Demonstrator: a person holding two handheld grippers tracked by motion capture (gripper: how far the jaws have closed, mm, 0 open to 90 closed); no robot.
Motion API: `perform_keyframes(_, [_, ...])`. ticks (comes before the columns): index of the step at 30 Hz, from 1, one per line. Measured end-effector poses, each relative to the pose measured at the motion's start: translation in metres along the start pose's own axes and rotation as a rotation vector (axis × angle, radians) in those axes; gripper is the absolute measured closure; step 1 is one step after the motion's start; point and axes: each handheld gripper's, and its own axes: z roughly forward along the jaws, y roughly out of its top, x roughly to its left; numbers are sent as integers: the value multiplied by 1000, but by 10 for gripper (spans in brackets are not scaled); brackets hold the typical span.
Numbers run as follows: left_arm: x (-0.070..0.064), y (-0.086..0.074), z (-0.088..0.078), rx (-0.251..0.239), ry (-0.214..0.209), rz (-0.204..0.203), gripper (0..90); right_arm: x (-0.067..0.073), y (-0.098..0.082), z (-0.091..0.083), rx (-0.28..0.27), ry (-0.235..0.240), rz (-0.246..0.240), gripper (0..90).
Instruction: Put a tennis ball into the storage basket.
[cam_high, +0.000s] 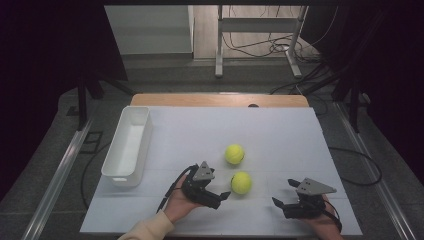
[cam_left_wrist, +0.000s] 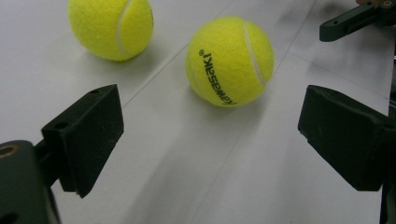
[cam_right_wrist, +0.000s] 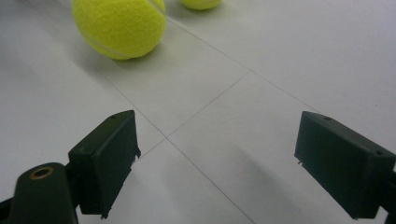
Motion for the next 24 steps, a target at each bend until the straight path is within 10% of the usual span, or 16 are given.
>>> perform_keyframes(24, [-1,0,4,28,-5,5,75,3,-2,4,54,-1,-28,150])
